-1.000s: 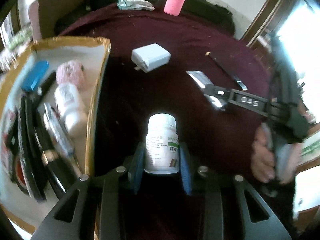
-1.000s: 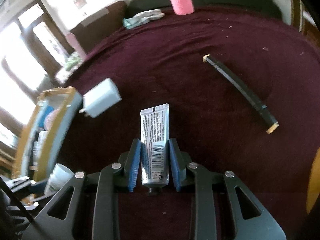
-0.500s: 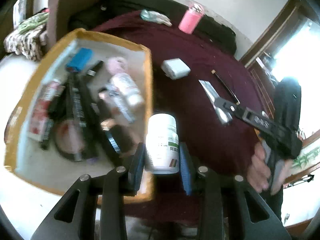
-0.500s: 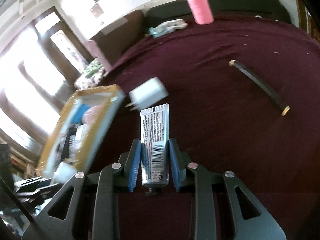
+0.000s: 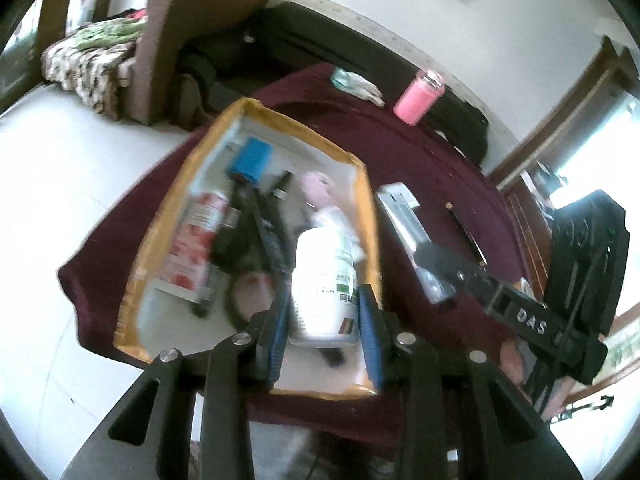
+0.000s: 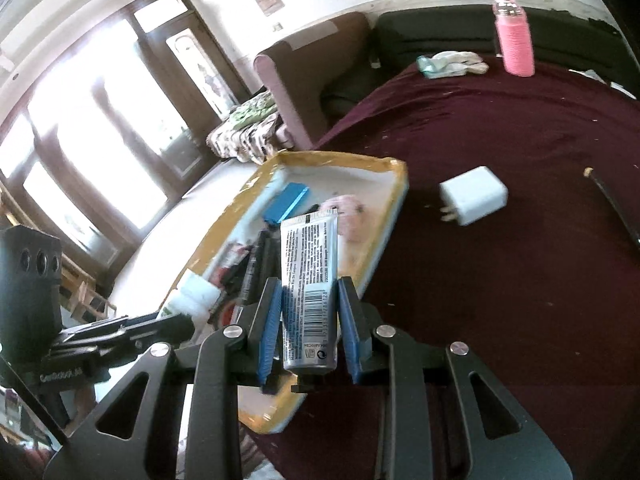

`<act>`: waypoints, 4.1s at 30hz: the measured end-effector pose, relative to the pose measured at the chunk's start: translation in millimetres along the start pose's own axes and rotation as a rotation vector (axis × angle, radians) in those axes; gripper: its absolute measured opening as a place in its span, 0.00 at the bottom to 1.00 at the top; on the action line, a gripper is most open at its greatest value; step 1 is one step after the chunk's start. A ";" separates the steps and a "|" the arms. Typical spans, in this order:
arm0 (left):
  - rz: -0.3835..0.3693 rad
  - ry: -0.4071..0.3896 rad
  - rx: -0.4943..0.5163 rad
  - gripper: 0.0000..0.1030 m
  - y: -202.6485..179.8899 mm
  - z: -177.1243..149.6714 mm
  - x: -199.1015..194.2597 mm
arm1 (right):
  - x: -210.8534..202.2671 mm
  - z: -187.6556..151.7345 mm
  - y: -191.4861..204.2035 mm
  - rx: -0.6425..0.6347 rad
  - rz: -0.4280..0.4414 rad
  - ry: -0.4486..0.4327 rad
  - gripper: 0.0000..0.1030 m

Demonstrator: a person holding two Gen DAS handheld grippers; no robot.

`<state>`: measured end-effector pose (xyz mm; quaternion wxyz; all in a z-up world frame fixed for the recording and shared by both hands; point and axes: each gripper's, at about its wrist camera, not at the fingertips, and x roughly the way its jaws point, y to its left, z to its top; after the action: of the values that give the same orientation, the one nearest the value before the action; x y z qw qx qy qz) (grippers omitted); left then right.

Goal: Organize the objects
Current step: 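Carry the pill bottle with the left tool while the right tool carries the tube over the tray, then open both tools to drop the bottle and tube into the tray, then move both open tools back over the table, then grasp the black pen with gold tip with the right tool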

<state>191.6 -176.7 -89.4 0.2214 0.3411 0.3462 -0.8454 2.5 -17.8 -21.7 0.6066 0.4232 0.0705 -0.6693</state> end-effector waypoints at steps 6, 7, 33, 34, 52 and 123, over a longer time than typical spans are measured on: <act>0.042 -0.021 -0.044 0.28 27.4 15.7 2.0 | 25.4 7.4 21.2 -0.035 0.008 0.032 0.25; 0.044 -0.023 -0.047 0.28 30.7 17.7 3.1 | 28.1 8.0 22.6 -0.037 0.008 0.036 0.25; 0.060 0.090 0.031 0.28 26.3 105.5 76.0 | 76.8 76.3 -24.9 0.057 -0.096 0.043 0.25; 0.058 0.099 0.036 0.28 23.7 109.4 81.9 | 81.4 78.1 -27.5 0.059 -0.094 0.054 0.25; 0.094 0.207 0.053 0.28 22.3 128.1 140.9 | 118.9 67.6 -26.8 -0.026 -0.195 0.114 0.25; 0.084 0.183 0.335 0.52 -162.2 98.4 187.5 | -45.3 42.5 -278.9 0.184 -0.424 0.004 0.40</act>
<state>-74.6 -167.8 -104.0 0.1642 0.4629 0.2049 -0.8466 -265.3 61.4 -82.2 0.4112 0.4539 0.0975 -0.7845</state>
